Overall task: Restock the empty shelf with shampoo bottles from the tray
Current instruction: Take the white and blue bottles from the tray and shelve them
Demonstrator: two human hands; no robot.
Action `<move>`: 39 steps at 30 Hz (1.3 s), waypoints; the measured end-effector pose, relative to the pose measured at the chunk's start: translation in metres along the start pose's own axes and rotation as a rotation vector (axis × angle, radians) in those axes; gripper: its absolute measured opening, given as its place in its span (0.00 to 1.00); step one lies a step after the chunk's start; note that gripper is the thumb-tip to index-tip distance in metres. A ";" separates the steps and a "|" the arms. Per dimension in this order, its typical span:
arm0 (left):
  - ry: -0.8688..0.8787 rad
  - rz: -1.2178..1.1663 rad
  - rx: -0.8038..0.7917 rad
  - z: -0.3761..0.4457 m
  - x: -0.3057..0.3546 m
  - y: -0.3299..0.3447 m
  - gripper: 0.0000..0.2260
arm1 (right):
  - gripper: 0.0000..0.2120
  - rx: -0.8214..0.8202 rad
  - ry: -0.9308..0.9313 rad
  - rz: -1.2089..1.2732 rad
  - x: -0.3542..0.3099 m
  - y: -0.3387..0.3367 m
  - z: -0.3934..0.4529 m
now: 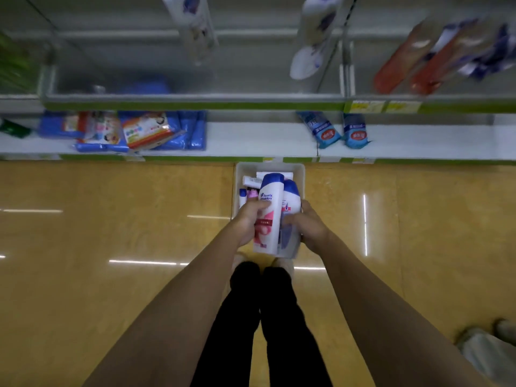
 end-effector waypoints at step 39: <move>1.159 0.366 -0.188 -0.388 0.477 0.253 0.17 | 0.17 0.153 -0.997 -0.331 -0.532 0.063 -0.351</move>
Point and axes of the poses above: each hand's wrist, its own z-axis towards the middle knuckle, its own y-axis out of the palm, x = y × z, the point moved 8 cm from there along z, towards the middle knuckle, and after that the axes turned 13 degrees about -x, right-handed, at the moved point
